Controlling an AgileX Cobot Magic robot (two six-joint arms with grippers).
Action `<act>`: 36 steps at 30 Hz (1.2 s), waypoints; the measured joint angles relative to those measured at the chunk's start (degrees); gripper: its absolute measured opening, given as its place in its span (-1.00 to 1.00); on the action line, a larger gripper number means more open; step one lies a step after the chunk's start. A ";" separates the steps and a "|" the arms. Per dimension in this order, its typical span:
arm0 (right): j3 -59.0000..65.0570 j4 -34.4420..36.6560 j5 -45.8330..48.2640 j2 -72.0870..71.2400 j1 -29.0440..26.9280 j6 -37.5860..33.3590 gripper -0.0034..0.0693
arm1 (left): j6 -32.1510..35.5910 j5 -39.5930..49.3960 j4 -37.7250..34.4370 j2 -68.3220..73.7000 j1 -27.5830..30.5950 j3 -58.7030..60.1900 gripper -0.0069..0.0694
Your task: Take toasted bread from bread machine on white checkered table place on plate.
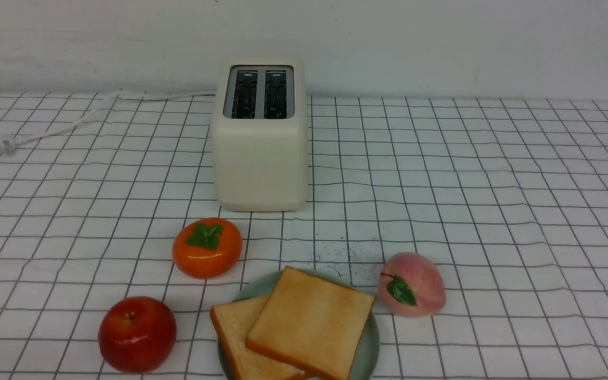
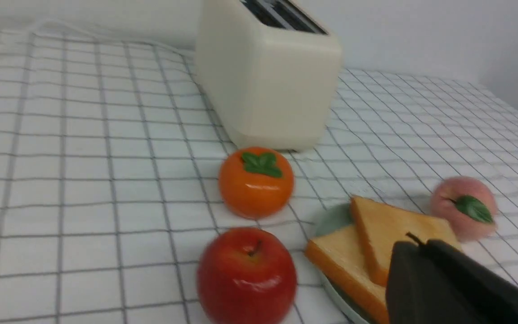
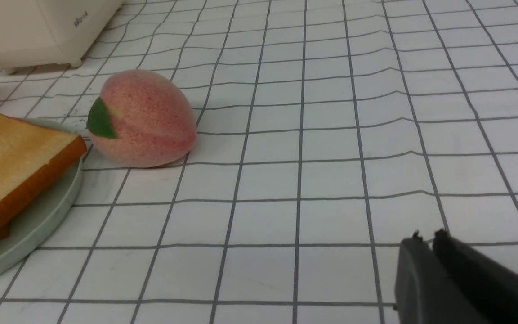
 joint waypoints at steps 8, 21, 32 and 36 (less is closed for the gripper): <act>0.00 0.00 0.00 0.00 0.00 0.06 -0.76 | -2.14 -8.27 0.97 0.00 11.27 12.31 -0.85; 0.00 0.00 0.00 0.00 0.00 0.06 -0.69 | -1.42 -3.33 -2.92 0.00 12.82 14.92 -0.85; 0.00 0.00 0.00 0.00 0.00 0.06 -0.65 | -1.41 -3.33 -3.11 0.00 12.82 14.92 -0.85; 0.00 0.00 0.00 0.00 0.00 0.06 -0.65 | -1.41 -3.33 -3.11 0.00 12.82 14.92 -0.85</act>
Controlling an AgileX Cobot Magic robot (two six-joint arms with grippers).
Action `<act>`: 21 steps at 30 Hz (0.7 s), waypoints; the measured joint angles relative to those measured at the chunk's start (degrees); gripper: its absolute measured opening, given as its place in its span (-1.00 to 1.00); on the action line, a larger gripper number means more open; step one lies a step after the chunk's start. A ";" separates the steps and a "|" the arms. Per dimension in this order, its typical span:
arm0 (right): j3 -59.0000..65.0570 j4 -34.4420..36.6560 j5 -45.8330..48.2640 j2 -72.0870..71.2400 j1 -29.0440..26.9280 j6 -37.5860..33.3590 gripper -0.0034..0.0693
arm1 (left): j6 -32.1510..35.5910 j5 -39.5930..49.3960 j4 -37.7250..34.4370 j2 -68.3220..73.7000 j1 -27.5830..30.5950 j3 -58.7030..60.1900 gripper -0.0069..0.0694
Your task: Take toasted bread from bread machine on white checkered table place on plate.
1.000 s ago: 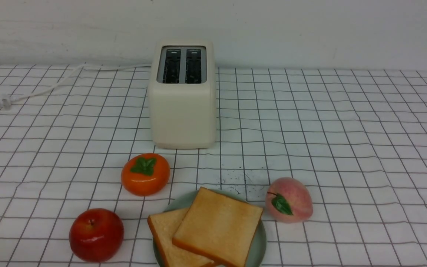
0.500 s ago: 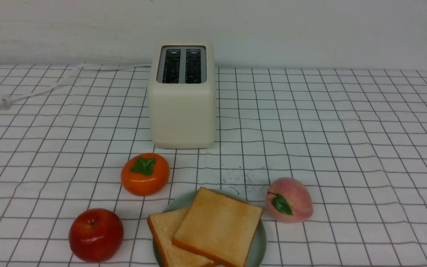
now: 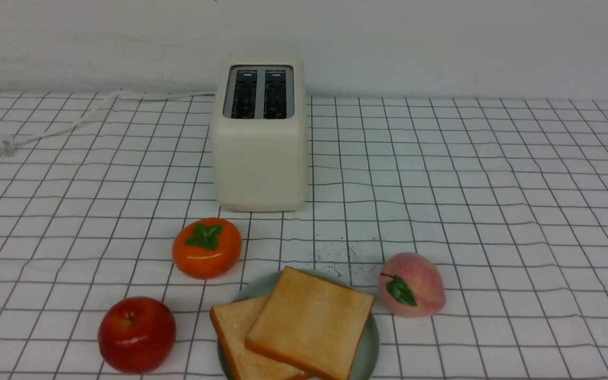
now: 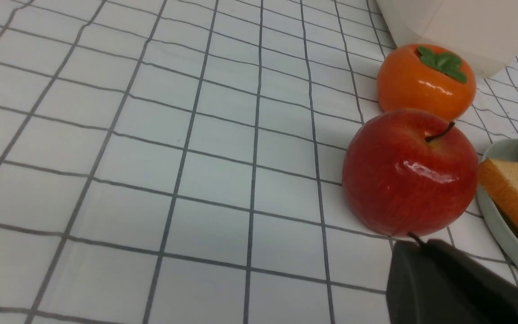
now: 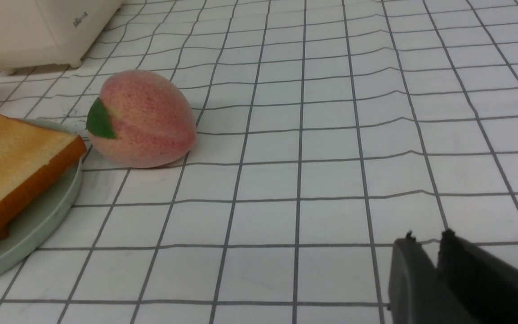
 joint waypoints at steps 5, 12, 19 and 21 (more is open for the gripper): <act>0.00 0.05 0.00 0.00 0.00 0.00 -0.62 | 0.05 0.00 0.00 0.00 0.06 0.00 -0.85; 0.00 0.05 0.00 0.00 0.00 0.00 -0.60 | 0.05 0.00 0.00 0.00 0.06 0.00 -0.85; 0.00 0.05 0.00 0.00 0.00 0.00 -0.57 | 0.05 0.00 0.00 0.00 0.06 0.00 -0.85; 0.00 0.05 0.00 0.00 0.00 0.00 -0.56 | 0.05 0.00 0.00 0.00 0.06 0.00 -0.85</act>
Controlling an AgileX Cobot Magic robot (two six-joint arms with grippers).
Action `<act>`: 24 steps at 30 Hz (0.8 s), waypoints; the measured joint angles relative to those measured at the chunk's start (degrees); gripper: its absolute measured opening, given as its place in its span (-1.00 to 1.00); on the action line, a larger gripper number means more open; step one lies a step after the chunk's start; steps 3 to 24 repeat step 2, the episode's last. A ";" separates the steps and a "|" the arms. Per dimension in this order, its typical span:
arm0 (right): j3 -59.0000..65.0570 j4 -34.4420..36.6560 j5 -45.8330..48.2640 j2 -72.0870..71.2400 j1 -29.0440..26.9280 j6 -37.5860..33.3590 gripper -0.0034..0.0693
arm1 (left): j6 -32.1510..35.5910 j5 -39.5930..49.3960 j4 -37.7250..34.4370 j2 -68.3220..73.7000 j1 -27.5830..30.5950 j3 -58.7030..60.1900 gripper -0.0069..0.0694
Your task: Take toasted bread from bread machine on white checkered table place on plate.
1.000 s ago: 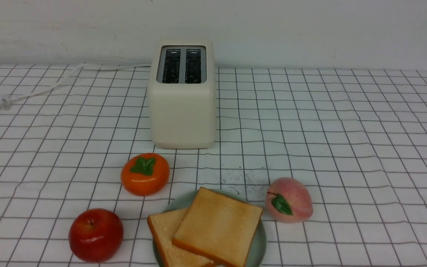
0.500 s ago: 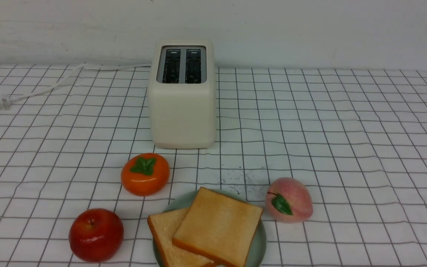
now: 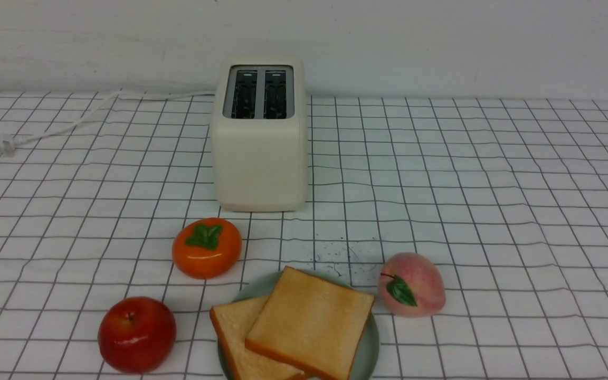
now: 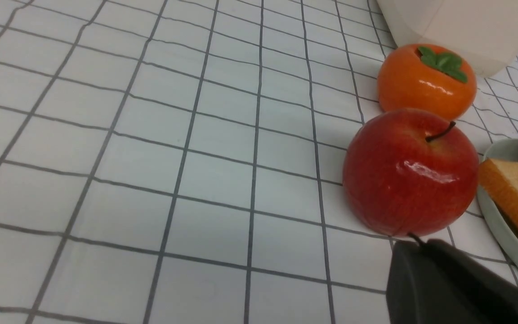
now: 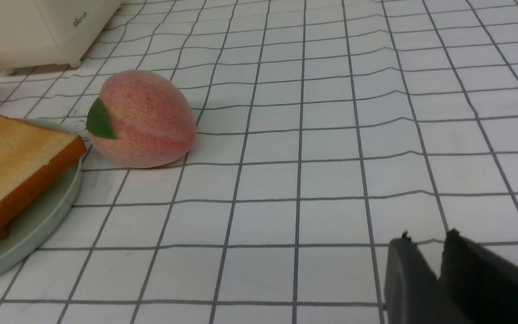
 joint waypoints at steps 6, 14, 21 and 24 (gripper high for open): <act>0.00 0.00 0.00 0.00 0.00 0.00 -0.56 | 0.00 0.00 0.00 0.00 0.00 0.00 -0.85; 0.00 0.00 0.00 0.00 0.00 0.00 -0.56 | 0.00 0.00 0.00 0.00 0.00 0.00 -0.85; 0.00 0.00 0.00 0.00 0.00 0.00 -0.56 | 0.00 0.00 0.00 0.00 0.00 0.00 -0.85; 0.00 0.00 0.00 0.00 0.00 0.00 -0.56 | 0.00 0.00 0.00 0.00 0.00 0.00 -0.85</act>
